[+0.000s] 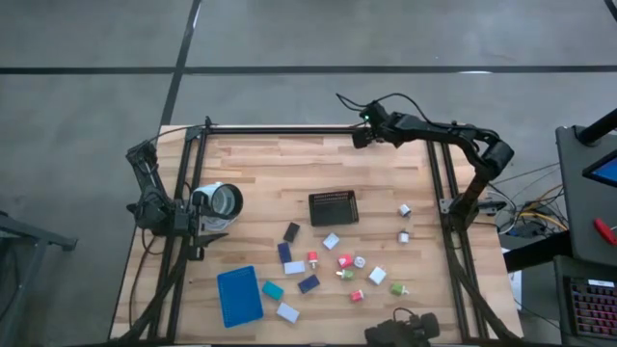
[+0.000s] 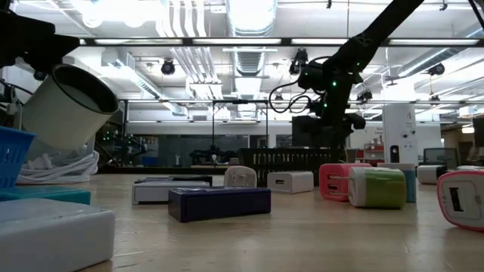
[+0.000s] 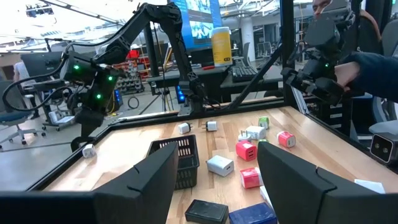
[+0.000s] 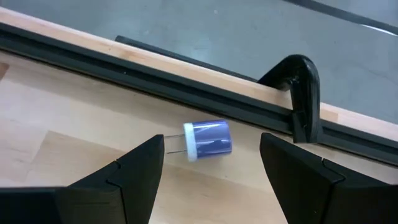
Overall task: Pick & Place Office items
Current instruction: Put the purple charger adapter into the black bin
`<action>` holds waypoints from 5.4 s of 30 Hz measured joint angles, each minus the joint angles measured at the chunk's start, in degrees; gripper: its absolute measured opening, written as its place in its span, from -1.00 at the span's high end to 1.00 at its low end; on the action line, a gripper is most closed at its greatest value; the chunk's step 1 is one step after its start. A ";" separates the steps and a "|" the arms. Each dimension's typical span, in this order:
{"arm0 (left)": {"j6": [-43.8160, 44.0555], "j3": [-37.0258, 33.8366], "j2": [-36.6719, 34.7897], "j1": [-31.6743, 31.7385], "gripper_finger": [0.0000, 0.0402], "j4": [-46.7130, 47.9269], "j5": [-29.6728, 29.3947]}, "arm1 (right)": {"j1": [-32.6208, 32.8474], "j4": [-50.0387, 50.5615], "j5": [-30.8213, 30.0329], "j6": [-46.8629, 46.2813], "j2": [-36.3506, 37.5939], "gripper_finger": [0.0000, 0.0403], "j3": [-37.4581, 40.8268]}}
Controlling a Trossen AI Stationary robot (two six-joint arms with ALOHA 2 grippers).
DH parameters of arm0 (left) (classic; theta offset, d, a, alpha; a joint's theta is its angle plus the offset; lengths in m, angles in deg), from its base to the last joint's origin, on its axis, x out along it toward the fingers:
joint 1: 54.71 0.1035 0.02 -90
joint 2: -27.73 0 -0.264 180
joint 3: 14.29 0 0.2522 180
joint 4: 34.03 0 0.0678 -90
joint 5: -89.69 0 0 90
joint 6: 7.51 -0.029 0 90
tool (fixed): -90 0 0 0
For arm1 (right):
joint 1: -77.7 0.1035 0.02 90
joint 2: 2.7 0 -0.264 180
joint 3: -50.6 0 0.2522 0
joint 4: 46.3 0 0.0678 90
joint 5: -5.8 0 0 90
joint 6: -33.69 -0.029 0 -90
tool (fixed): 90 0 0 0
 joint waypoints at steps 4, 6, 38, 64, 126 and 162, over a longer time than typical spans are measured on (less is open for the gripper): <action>0.01 0.01 0.00 0.00 -0.12 0.00 0.00 | -1.36 -0.08 2.49 -0.16 0.00 -0.29 0.09; 0.00 0.01 0.00 -0.01 -0.12 0.02 0.00 | -2.46 -0.26 5.23 -0.12 0.00 -0.29 0.32; -0.01 0.00 0.00 -0.01 -0.12 0.00 -0.01 | -5.38 -15.63 9.94 3.04 -0.04 -0.29 9.11; 0.01 0.01 0.01 -0.01 -0.12 0.02 -0.02 | -6.04 -17.69 10.46 3.79 -8.31 -0.24 5.22; -0.01 0.00 -0.01 0.01 -0.12 0.01 -0.01 | 10.84 -10.00 23.89 7.48 22.56 -0.03 5.10; -0.01 -0.01 0.01 -0.01 -0.12 0.02 0.00 | 34.90 -9.94 23.82 9.88 6.56 -0.04 9.31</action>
